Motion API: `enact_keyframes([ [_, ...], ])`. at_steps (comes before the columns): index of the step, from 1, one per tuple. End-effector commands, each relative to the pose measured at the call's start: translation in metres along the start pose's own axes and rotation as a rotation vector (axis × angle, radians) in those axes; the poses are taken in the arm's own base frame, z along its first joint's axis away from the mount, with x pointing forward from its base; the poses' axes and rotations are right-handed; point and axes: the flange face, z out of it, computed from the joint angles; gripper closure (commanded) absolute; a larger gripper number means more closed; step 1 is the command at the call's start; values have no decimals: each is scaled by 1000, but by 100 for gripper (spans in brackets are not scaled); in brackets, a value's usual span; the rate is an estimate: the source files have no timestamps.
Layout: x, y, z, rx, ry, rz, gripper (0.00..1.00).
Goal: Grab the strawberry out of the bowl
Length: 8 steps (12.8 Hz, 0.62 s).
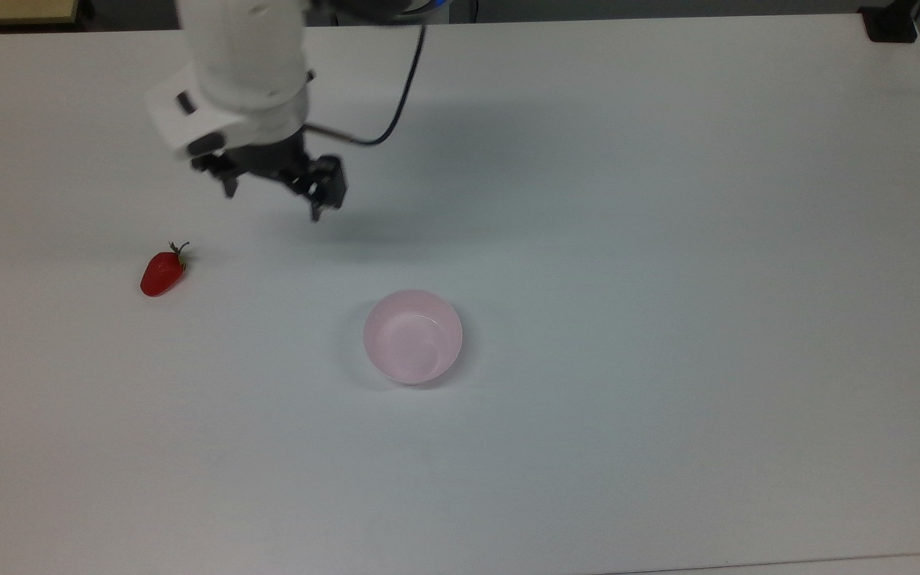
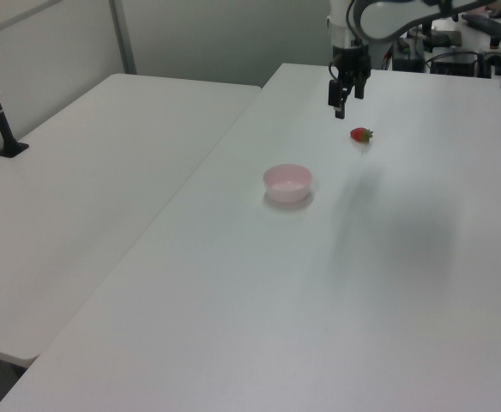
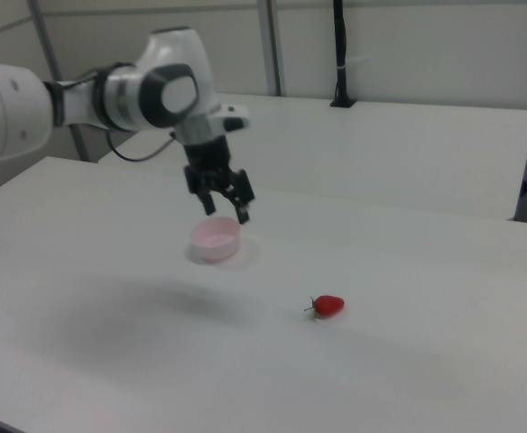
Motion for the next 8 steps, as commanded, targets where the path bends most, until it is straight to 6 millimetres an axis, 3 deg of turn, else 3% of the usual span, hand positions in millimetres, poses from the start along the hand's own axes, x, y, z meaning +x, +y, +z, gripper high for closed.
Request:
enact_keyframes([
  [1,-47,-33,-63,1,-22,-74,0],
  [2,-60,-45,-80,2,-29,-87,0],
  [4,-76,-50,-99,9,-46,-95,0],
  [8,-81,-42,-104,5,-74,-73,0],
])
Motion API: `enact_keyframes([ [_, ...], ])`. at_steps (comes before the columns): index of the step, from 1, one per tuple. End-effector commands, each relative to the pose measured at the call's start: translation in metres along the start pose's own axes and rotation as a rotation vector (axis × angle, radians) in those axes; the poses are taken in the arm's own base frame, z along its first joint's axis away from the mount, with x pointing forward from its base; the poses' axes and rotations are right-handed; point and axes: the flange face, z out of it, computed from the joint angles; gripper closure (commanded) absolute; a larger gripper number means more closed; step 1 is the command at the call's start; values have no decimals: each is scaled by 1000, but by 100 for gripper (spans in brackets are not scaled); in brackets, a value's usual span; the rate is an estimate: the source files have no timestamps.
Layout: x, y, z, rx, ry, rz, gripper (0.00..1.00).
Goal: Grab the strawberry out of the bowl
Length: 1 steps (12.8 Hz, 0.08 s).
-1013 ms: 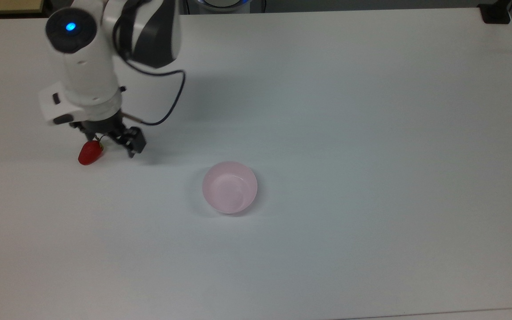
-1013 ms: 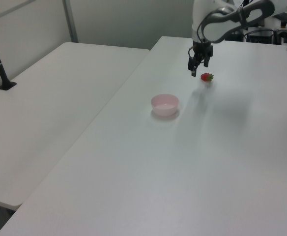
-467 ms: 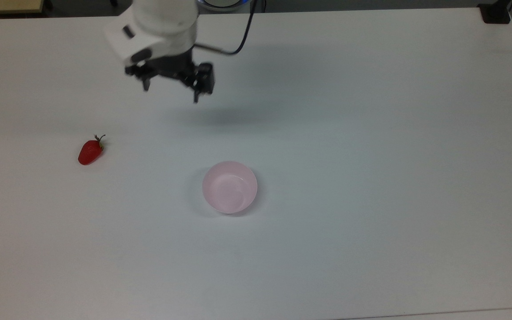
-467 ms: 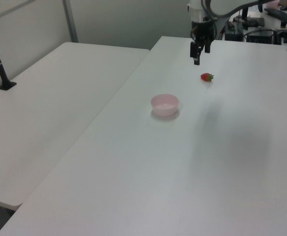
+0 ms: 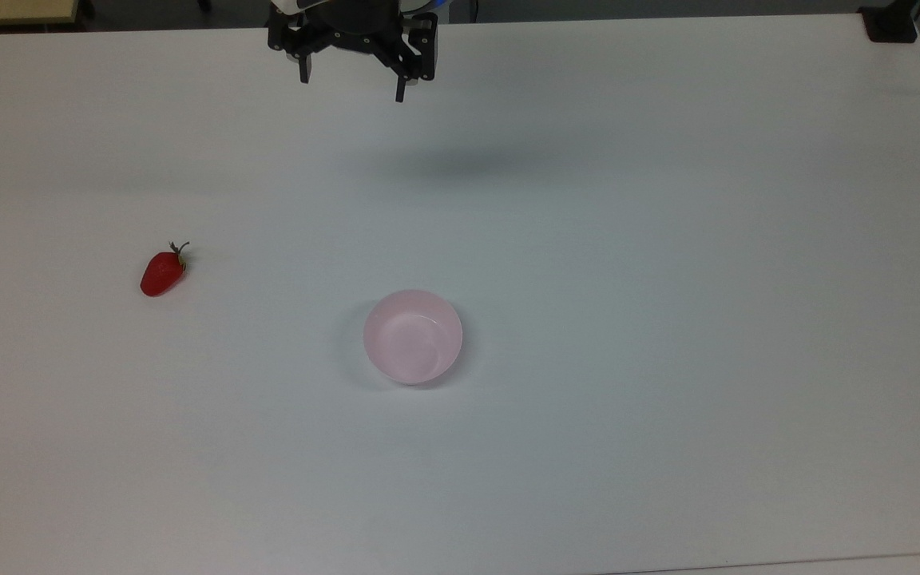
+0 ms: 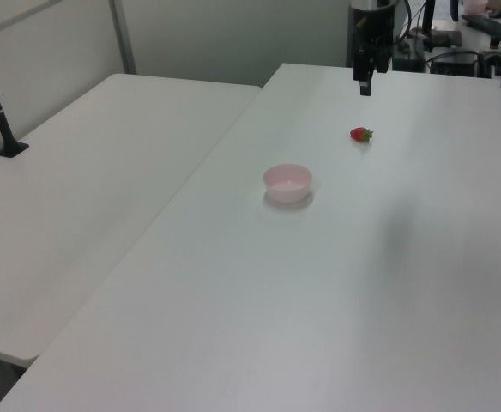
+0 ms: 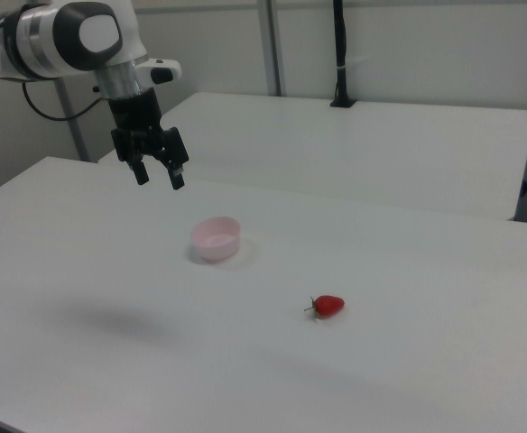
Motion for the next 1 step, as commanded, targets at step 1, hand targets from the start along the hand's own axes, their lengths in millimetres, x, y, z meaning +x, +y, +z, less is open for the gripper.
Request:
enact_keyframes([
  [1,-8,11,-5,14,-18,31,0],
])
